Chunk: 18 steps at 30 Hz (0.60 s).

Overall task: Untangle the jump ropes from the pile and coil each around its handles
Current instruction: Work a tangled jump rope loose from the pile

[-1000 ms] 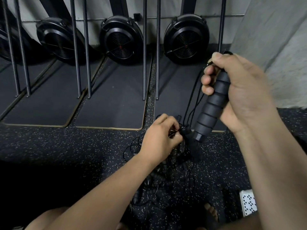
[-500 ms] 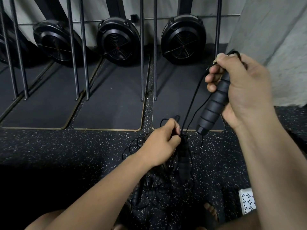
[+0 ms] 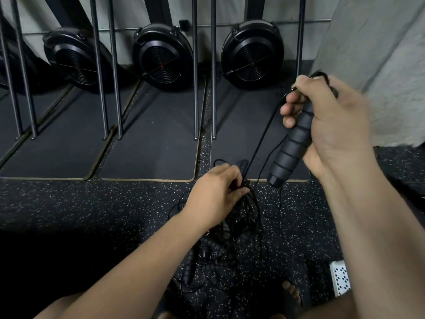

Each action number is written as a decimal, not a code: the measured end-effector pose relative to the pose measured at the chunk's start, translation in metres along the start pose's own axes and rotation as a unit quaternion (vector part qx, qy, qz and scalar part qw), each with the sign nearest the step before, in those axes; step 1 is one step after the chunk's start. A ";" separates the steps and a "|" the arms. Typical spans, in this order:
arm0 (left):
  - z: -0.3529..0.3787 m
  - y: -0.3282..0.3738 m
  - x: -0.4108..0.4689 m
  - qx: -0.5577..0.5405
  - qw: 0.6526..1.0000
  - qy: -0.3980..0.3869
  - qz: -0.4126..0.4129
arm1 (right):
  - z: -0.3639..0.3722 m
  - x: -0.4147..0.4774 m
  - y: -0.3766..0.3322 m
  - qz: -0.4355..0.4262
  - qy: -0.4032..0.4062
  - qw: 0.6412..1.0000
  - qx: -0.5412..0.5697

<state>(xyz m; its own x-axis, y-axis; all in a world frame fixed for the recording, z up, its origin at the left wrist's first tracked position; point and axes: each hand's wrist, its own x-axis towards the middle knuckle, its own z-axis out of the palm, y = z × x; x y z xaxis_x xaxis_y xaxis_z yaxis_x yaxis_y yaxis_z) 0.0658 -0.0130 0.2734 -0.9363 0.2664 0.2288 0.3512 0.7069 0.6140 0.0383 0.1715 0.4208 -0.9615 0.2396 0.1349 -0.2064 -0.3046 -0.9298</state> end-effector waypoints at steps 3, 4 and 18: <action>-0.001 -0.001 -0.002 0.011 0.999 0.010 0.042 | 0.002 -0.001 0.001 0.004 0.000 1.000 -0.005; -0.002 -0.001 -0.002 0.016 0.999 0.005 0.049 | 0.002 -0.001 0.002 0.006 0.000 1.000 -0.006; 0.004 -0.013 -0.001 -0.001 0.990 -0.121 -0.067 | 0.012 -0.009 -0.002 0.039 -0.052 0.998 0.021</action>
<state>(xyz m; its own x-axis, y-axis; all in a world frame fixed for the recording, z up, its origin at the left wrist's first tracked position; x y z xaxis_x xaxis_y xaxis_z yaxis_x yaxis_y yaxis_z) 0.0619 -0.0196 0.2618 -0.9467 0.3192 -0.0426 0.2231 0.7456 0.6279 0.0457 0.1589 0.4258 -0.9881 0.1169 0.1001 -0.1360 -0.3580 -0.9238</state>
